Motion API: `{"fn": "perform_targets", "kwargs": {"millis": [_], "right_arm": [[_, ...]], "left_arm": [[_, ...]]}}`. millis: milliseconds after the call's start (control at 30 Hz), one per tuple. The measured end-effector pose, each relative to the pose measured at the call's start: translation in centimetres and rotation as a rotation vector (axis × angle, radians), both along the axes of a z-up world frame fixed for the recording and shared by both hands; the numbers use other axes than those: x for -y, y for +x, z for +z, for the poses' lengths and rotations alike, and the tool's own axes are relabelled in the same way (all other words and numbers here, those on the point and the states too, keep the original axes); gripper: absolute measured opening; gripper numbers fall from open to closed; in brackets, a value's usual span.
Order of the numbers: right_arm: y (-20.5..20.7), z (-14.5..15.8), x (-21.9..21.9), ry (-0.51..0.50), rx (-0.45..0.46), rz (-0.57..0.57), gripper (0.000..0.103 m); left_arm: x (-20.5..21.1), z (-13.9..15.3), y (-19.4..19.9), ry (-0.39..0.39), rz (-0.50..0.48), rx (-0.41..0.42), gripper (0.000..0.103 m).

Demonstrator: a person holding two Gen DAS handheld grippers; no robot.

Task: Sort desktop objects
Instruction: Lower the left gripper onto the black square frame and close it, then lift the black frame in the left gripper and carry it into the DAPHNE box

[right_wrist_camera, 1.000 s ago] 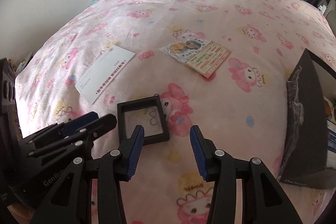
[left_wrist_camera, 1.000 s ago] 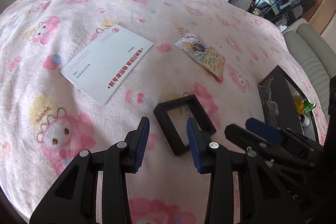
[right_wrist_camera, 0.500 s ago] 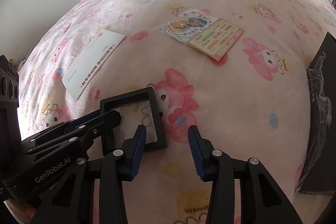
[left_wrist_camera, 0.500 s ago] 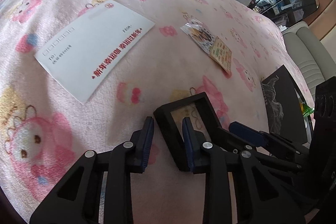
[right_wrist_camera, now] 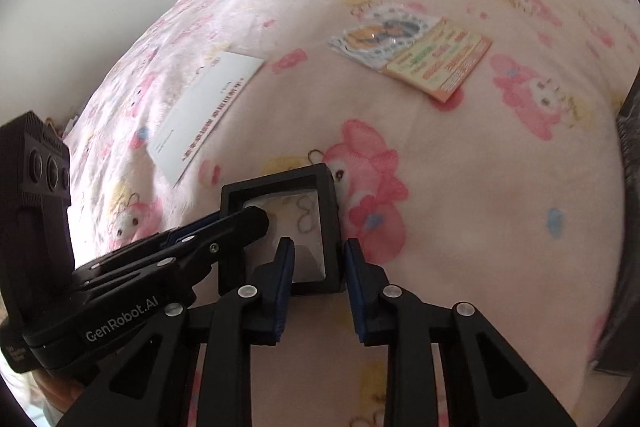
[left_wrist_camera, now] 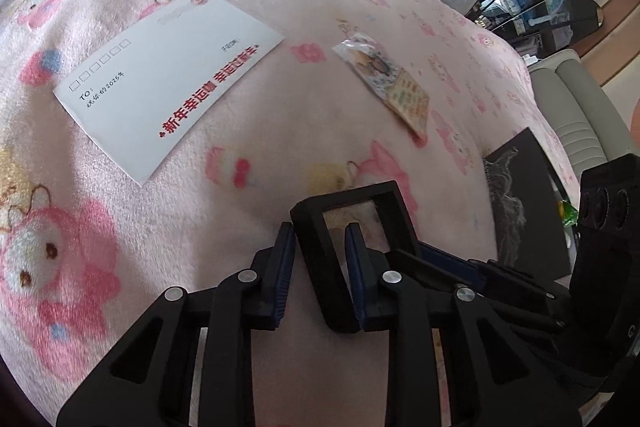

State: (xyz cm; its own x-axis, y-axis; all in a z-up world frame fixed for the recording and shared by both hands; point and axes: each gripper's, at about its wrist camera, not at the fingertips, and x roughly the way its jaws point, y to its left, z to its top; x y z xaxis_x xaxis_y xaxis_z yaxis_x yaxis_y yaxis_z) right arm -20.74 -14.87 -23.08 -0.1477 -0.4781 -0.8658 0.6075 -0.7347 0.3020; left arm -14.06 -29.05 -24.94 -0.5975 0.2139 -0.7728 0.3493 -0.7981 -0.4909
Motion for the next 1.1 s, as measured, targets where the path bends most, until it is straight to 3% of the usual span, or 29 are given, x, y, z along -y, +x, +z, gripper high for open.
{"fn": "perform_targets", "kwargs": {"millis": [200, 500, 633, 1100], "right_arm": [[4.0, 1.4, -4.5, 0.019, 0.005, -0.032, 0.023], [9.2, 1.8, -12.2, 0.037, 0.058, -0.122, 0.023], [10.6, 1.7, -14.8, 0.019, 0.084, -0.153, 0.023], [10.4, -0.5, -16.8, -0.003, 0.128, -0.201, 0.023]], "left_arm": [[-4.3, 2.6, 2.9, -0.008, -0.085, -0.034, 0.024], [-11.5, 1.4, 6.5, 0.075, -0.216, 0.007, 0.024], [-13.6, 1.0, 7.0, 0.074, -0.27, 0.033, 0.024], [-15.4, -0.4, 7.7, 0.004, -0.292, 0.128, 0.027]]}}
